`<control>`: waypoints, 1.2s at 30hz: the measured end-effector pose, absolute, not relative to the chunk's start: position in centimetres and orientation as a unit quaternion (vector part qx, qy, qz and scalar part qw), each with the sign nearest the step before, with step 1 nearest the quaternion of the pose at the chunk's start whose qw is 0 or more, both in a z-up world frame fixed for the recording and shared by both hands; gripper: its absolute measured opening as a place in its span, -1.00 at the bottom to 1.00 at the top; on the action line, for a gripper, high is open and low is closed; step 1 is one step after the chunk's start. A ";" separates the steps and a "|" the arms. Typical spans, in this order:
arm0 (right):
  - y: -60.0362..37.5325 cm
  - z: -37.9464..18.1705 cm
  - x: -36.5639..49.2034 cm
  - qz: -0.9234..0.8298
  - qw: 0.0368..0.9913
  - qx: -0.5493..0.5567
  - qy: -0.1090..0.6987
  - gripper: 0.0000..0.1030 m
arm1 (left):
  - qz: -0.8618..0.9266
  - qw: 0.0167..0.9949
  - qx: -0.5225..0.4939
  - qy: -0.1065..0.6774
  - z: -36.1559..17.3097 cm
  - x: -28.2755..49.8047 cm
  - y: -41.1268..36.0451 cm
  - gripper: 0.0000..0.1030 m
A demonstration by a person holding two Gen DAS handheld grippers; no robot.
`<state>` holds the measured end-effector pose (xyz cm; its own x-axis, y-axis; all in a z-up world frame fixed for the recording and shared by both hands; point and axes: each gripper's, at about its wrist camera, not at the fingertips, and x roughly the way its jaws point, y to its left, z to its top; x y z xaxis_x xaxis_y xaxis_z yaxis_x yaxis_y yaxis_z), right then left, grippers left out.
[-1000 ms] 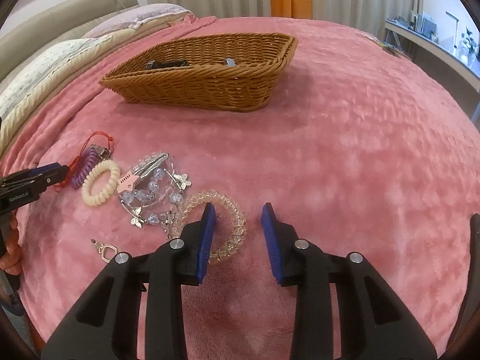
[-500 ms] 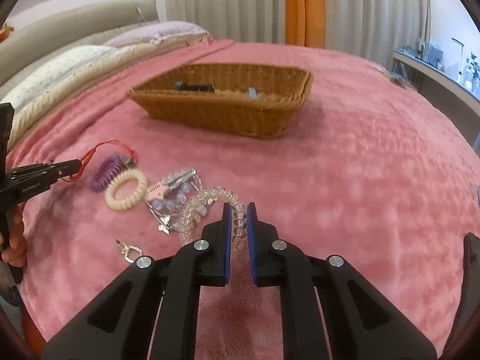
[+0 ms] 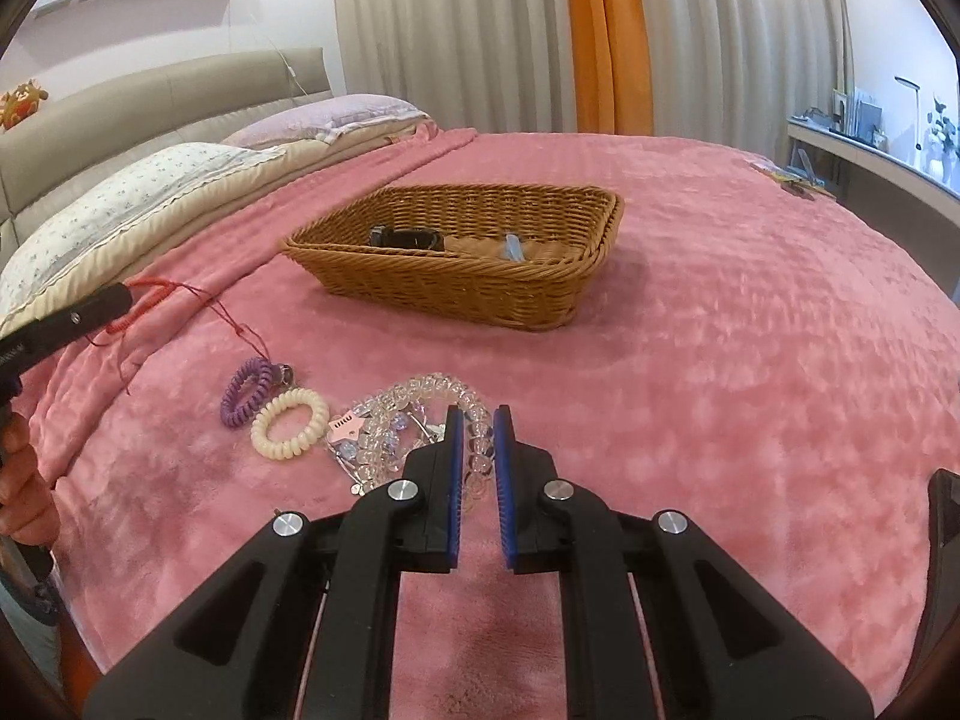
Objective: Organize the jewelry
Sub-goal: 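Carry both items into the basket and open both tools to release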
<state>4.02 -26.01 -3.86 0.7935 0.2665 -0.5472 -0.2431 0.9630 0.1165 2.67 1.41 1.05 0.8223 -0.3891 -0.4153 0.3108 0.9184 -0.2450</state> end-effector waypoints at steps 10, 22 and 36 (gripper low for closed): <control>-26.5 -1.5 4.9 0.142 0.945 0.053 0.289 -0.84 | -0.199 0.954 -0.112 0.194 4.7 2.3 2.6 -0.96; -25.6 4.6 15.3 0.098 0.951 0.048 0.289 -0.84 | -0.214 0.953 -0.107 0.187 10.6 11.7 -0.8 -0.96; -23.5 -1.6 25.5 0.094 0.915 0.036 0.391 -0.84 | -0.187 0.932 -0.095 0.294 2.6 22.8 -4.2 -0.95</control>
